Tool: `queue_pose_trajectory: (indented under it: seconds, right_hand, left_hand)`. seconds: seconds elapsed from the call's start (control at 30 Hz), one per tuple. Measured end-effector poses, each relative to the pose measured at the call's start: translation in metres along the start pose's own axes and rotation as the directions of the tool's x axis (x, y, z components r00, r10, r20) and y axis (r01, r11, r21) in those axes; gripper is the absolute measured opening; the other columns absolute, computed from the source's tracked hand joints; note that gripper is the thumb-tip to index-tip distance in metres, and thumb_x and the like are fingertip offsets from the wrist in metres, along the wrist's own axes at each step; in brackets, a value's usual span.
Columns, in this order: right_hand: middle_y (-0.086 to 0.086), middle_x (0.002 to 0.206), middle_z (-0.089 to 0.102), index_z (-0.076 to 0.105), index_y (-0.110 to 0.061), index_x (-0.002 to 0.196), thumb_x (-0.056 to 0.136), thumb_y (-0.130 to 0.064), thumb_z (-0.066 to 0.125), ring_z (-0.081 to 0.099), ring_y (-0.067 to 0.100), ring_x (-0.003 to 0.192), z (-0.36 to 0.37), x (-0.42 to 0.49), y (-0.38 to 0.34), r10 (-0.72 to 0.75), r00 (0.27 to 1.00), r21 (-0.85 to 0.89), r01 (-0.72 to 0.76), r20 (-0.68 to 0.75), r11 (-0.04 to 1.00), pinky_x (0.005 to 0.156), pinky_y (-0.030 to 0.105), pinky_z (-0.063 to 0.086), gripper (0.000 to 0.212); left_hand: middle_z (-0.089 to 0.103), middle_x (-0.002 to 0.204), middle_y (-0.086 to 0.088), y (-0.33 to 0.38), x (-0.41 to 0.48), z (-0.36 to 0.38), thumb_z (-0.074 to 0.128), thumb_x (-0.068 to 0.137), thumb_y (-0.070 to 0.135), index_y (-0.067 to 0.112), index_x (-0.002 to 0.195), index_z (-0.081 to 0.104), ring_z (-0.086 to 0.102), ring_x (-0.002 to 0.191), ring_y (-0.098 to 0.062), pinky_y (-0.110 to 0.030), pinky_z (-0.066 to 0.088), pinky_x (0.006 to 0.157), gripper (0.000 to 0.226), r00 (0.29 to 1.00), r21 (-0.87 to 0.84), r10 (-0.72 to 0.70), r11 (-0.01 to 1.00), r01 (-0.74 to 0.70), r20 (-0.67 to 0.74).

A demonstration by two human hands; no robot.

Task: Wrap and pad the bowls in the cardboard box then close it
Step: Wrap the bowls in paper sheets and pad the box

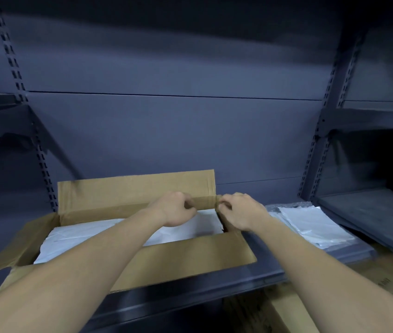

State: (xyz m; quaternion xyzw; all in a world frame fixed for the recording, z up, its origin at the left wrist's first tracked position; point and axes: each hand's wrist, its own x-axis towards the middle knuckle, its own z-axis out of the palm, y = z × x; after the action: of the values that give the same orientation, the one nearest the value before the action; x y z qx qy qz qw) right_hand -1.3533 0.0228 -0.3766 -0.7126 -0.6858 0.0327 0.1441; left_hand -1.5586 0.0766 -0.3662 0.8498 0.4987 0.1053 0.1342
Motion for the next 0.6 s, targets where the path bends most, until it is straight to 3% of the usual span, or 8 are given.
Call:
queue_pose_trajectory:
  seconds: [0.1,0.3,0.6]
  right_hand:
    - [0.003,0.129,0.054,0.053,-0.028,0.132,0.099,-0.041,0.036,0.045,0.026,0.125,-0.006,-0.004,0.021,0.044,0.999,-0.016,-0.044,-0.006,0.999,0.097,0.043,0.043,0.040]
    - [0.009,0.129,0.054,0.054,-0.028,0.131,0.097,-0.045,0.041,0.045,0.031,0.126,-0.015,-0.013,0.077,0.140,0.990,-0.037,-0.139,0.001,0.990,0.105,0.041,0.039,0.040]
    - [0.001,0.133,0.058,0.052,-0.027,0.134,0.098,-0.032,0.044,0.056,0.023,0.117,-0.023,-0.042,0.172,0.318,0.948,-0.059,-0.318,-0.004,0.946,0.096,0.038,0.048,0.037]
  left_hand:
    - [0.065,0.113,0.017,0.021,0.011,0.009,0.045,0.080,0.051,0.039,0.106,0.066,0.059,0.106,-0.015,-0.040,0.052,0.091,0.036,0.999,-0.035,0.045,0.998,-0.046,-0.025]
    - [0.064,0.118,0.012,0.071,0.036,0.031,0.053,0.089,0.039,0.035,0.119,0.063,0.058,0.108,-0.016,-0.040,0.052,0.091,0.032,0.987,-0.028,0.160,0.987,-0.161,-0.011]
    - [0.063,0.129,0.006,0.138,0.071,0.069,0.055,0.088,0.036,0.030,0.121,0.064,0.055,0.122,-0.019,-0.033,0.046,0.098,0.035,0.961,-0.049,0.278,0.960,-0.277,0.013]
